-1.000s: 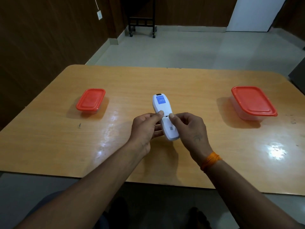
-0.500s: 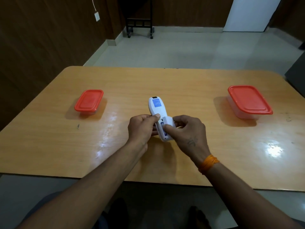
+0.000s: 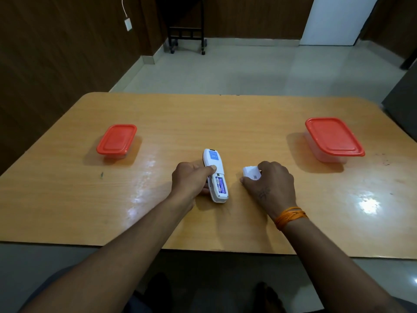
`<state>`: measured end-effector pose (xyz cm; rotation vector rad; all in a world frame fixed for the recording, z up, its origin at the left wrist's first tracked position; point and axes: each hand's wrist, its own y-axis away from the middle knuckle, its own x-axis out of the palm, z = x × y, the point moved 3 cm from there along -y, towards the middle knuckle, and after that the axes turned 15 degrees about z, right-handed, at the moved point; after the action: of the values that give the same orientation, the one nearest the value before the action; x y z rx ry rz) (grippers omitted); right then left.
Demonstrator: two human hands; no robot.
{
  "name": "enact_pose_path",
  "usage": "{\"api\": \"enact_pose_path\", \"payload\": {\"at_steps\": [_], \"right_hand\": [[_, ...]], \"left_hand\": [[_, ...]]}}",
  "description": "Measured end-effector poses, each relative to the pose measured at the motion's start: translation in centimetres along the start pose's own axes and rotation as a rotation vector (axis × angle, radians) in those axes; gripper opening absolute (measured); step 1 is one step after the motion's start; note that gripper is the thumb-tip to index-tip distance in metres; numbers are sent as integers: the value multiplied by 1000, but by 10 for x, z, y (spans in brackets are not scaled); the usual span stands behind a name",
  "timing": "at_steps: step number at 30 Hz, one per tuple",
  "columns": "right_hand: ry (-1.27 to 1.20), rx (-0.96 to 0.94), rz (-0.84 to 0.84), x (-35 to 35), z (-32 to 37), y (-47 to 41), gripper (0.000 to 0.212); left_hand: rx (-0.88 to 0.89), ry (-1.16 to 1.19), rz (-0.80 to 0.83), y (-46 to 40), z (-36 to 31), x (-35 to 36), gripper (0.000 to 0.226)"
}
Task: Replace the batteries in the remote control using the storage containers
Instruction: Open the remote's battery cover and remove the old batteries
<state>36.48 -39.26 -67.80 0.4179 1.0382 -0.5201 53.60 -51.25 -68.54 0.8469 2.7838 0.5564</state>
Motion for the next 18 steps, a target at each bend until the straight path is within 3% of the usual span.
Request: {"api": "enact_pose_path", "payload": {"at_steps": [5, 13, 16, 18], "right_hand": [[30, 9, 7, 3, 0, 1, 47], [153, -23, -68, 0, 10, 18, 46], [84, -139, -80, 1, 20, 24, 42], [11, -245, 1, 8, 28, 27, 46]], "left_hand": [[-7, -61, -6, 0, -4, -4, 22], [-48, -210, -8, -2, -6, -20, 31], [-34, -229, -10, 2, -9, -20, 31], [-33, -283, -17, 5, -10, -20, 31]]}}
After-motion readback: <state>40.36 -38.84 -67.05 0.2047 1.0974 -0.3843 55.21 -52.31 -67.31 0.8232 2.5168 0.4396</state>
